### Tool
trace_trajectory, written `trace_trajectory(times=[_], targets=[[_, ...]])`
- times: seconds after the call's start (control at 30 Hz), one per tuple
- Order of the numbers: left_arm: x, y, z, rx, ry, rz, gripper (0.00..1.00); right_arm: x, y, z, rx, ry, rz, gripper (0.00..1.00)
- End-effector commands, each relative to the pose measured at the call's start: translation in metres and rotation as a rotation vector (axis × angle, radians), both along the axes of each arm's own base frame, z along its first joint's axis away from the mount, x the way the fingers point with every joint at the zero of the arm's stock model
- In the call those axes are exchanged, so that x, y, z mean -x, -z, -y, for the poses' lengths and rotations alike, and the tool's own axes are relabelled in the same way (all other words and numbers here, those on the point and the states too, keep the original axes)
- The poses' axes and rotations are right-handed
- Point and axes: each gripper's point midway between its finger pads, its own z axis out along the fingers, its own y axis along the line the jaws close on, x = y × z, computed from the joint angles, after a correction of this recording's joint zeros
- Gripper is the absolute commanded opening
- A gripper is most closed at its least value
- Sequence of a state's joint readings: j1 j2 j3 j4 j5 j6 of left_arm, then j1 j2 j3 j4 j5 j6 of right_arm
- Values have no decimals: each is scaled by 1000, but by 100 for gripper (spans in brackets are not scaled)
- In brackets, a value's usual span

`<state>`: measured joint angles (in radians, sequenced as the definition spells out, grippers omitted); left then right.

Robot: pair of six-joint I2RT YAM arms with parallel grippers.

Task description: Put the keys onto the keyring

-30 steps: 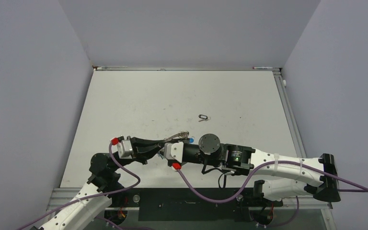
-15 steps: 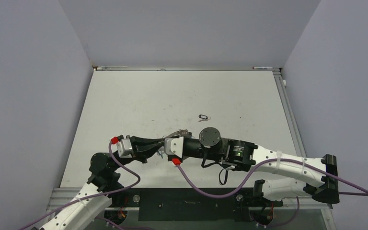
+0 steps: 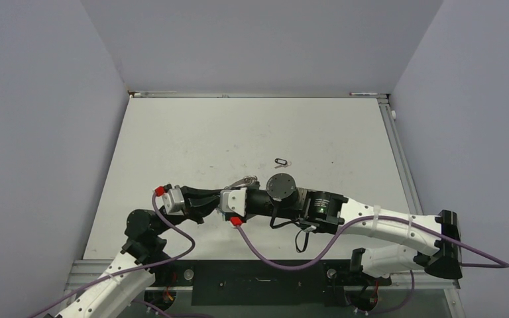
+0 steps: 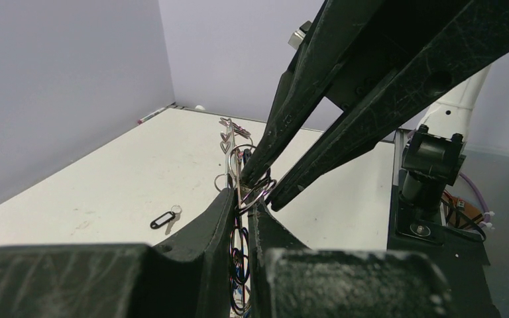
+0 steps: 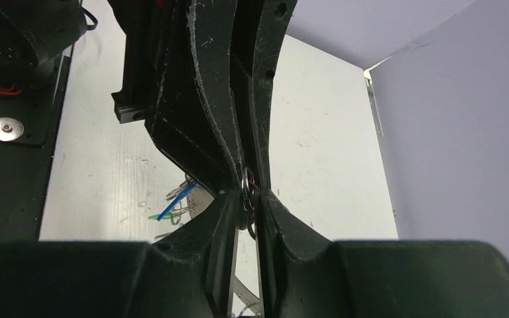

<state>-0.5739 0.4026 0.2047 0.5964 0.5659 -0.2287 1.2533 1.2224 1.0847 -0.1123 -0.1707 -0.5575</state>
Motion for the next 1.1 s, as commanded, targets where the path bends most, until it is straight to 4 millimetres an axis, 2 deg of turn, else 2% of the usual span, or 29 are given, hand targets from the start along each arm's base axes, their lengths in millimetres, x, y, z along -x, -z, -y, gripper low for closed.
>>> trace_trajectory(times=[0.0, 0.17, 0.53, 0.8, 0.97, 1.07], targets=[[27, -33, 2, 56, 100, 129, 0, -28, -7, -4, -7, 102, 53, 16], [29, -33, 3, 48, 112, 140, 0, -33, -1, -8, 58, 111, 57, 6], [30, -15, -1, -63, 69, 284, 0, -28, -17, -5, 49, 43, 15, 5], [34, -13, -1, -92, 74, 350, 30, -27, -16, -1, 58, 38, -5, 5], [35, -12, 0, -119, 79, 366, 38, -29, -18, 2, 51, 50, -8, 5], [35, -12, -2, -159, 71, 372, 39, -30, -16, 4, 60, 60, -11, 5]])
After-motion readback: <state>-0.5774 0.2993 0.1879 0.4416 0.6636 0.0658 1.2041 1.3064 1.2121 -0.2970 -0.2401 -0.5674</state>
